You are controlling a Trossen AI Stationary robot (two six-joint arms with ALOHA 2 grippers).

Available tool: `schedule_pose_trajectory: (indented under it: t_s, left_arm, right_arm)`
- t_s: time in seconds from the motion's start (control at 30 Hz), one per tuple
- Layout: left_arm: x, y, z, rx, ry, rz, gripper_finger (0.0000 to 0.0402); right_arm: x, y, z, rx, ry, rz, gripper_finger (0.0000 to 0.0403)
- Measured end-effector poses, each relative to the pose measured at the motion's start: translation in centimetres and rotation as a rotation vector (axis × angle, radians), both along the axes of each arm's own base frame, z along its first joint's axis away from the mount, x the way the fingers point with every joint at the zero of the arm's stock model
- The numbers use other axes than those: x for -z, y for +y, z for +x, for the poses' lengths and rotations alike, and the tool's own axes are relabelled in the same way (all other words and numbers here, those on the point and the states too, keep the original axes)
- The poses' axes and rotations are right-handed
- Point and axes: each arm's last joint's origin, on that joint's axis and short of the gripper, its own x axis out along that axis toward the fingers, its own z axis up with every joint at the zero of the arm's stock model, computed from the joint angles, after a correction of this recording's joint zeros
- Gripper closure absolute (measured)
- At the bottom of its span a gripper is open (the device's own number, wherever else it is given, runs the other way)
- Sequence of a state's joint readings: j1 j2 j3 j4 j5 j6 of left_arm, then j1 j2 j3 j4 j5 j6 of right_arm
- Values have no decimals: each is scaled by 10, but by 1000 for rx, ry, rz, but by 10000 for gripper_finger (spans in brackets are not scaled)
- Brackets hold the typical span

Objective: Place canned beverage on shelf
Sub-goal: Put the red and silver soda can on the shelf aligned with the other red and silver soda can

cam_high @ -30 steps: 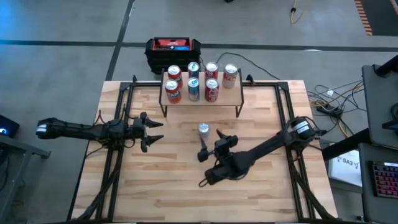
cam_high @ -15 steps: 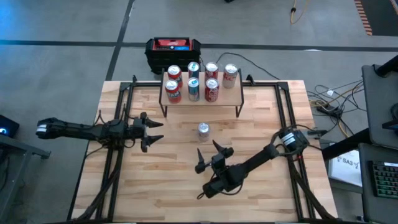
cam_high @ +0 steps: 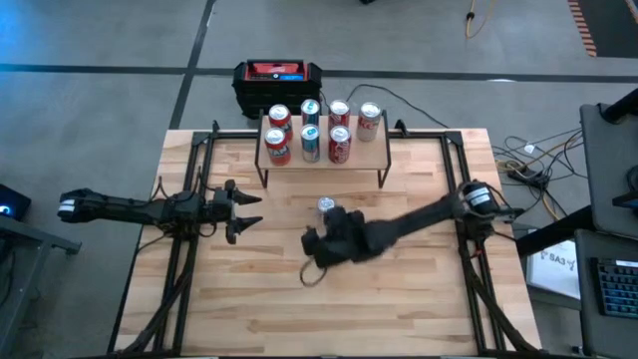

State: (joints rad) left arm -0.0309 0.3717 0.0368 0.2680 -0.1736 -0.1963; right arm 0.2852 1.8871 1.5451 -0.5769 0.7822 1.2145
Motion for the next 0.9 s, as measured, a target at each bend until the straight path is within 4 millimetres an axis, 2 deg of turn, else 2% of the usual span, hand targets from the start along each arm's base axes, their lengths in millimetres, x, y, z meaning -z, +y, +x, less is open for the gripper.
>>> schedule_pose_trajectory:
  t_s: [0.1, 0.27, 0.43, 0.53, 0.67, 0.9]
  left_arm:
    - [0, 0, 0, 0, 0, 0, 127]
    - [0, 0, 0, 0, 0, 0, 127]
    - [0, 0, 0, 0, -1, 0, 127]
    - [0, 0, 0, 0, 0, 0, 127]
    - [0, 0, 0, 0, 0, 0, 127]
    - [0, 0, 0, 0, 0, 0, 127]
  right_arm:
    - [-15, -19, -1, 38, 99, 159, 30]
    - [-45, -34, 0, 58, 145, 282, 30]
    - [-62, -62, 0, 70, 195, 417, 30]
    - [-62, -77, 1, 51, 221, 499, 30]
    - [-51, -93, -1, 51, 264, 598, 30]
    - [-31, -106, 13, 13, 256, 613, 30]
